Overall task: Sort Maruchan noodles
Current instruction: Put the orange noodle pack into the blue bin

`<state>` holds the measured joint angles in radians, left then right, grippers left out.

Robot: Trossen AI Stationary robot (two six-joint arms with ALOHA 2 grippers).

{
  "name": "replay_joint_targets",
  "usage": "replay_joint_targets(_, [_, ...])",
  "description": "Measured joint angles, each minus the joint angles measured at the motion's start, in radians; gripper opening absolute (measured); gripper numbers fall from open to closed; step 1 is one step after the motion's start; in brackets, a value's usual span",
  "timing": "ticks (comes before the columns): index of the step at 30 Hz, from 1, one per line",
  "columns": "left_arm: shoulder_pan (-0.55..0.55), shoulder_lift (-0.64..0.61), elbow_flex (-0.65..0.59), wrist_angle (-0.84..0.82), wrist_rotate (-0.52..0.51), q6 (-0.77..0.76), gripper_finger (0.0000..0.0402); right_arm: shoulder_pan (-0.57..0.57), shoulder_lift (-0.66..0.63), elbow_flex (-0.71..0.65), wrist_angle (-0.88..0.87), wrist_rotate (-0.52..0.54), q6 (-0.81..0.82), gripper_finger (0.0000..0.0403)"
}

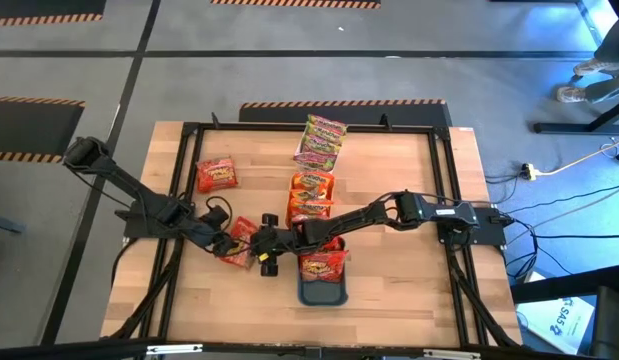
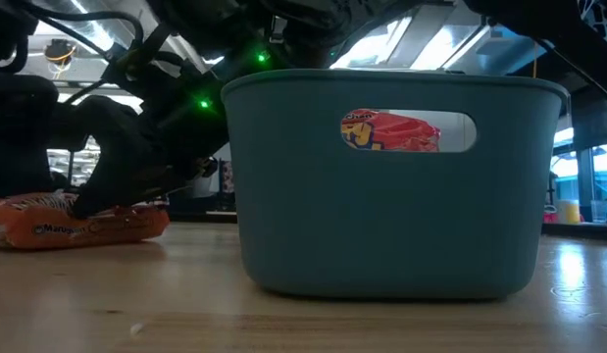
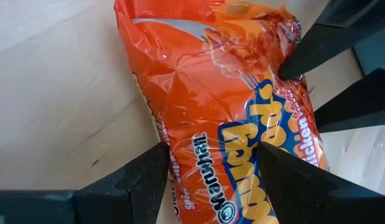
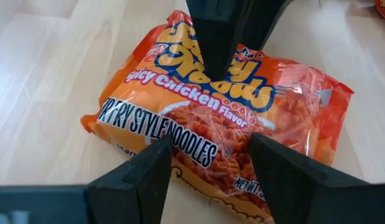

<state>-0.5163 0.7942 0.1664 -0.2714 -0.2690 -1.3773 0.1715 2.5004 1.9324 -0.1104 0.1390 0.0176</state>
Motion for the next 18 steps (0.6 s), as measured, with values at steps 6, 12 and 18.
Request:
replay_joint_targets(6, [0.0, -0.027, 0.009, 0.026, 0.03, 0.08, 0.0215, 0.002, 0.0, 0.0, 0.002, -0.01, -0.005, 0.0215])
replay_joint_targets(12, [0.0, -0.042, 0.016, 0.027, 0.055, 0.119, 0.0179, 0.013, -0.001, 0.0, 0.0, -0.002, -0.026, 0.0215])
replay_joint_targets(18, [-0.001, -0.043, 0.022, 0.027, 0.061, 0.157, 0.0143, 0.04, -0.002, -0.001, 0.016, 0.032, -0.103, 0.0215])
